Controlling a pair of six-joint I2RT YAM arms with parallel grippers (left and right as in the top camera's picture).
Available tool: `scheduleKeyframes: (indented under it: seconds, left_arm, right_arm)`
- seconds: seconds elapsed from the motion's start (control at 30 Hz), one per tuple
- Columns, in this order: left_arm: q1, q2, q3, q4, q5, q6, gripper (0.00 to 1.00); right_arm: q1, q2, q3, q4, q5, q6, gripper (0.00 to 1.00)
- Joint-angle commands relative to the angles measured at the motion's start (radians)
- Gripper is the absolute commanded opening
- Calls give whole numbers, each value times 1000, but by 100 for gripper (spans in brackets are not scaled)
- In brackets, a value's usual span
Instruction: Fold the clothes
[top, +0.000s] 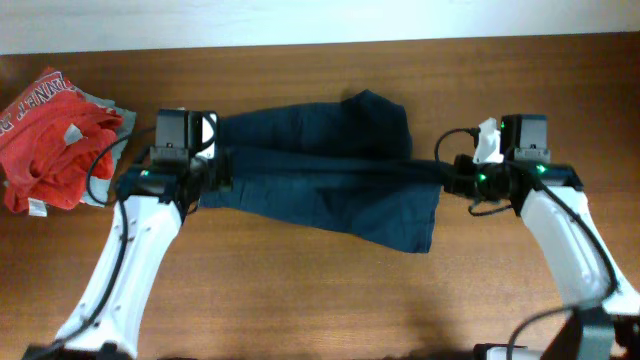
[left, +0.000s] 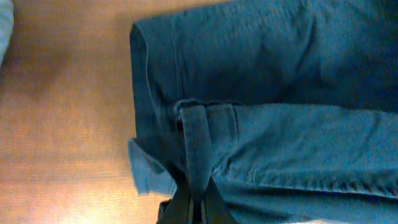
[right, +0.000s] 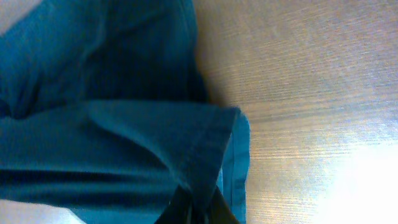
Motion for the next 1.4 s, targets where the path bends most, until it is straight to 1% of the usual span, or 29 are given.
scheduleKeyframes:
  seconds: [0.0,0.17,0.2,0.33,0.43,0.6,0.7,0.77,0.8,0.83,0.87,0.9,0.93,0.97,1.0,1.07,1.13,1.2,1.23,1.33,1.37]
  left_arm:
    - [21,60,9,103,-142,11,1]
    - [21,111,9,240,-144,11,1]
    - [21,122,9,281,-144,12,1]
    - [21,143,9,384,-144,12,1]
    - [21,163,9,438,-144,11,1]
    - [21,222,9,515,-144,12,1]
    - [21,261,9,570,-144,13,1]
    - [21,292,9,643,-148,17,1]
    - [21,301,9,672,-155,17,1]
    - [21,313,9,719,-170,17,6]
    - [21,324,9,762,-174,26,20]
    - [22,331,9,795,-174,37,43]
    - [23,341,9,848,-175,43,92]
    - [24,347,10,875,-177,43,99]
    - [25,354,10,911,-186,42,99]
    - [29,365,11,958,-196,60,99]
    - [31,365,13,945,-196,60,99]
    - [32,364,27,874,-190,60,99]
    - [32,362,41,814,-176,60,99]
    - [32,354,102,588,-92,60,99]
    - [32,354,126,513,-56,61,99]
  right_arm:
    - [-8,48,12,104,32,-22,4]
    - [33,60,12,264,30,-79,4]
    - [56,60,12,319,45,-81,4]
    - [128,69,12,451,118,-81,4]
    - [182,93,12,541,174,-81,4]
    - [253,180,12,686,296,-80,4]
    - [261,240,12,752,330,-80,4]
    - [258,288,12,824,364,-80,4]
    - [257,300,12,855,385,-80,4]
    - [257,314,12,896,402,-80,4]
    - [257,323,12,932,407,-80,11]
    - [257,328,12,959,407,-80,29]
    - [254,338,12,1004,407,-80,74]
    - [253,343,12,1023,407,-78,93]
    - [250,346,12,1049,408,-77,99]
    - [232,351,12,1070,407,-76,99]
    - [222,351,13,1062,406,-74,99]
    - [209,343,17,1024,373,-61,99]
    - [206,335,21,998,323,-62,99]
    - [208,305,51,873,203,-62,99]
    - [208,294,75,805,136,-62,98]
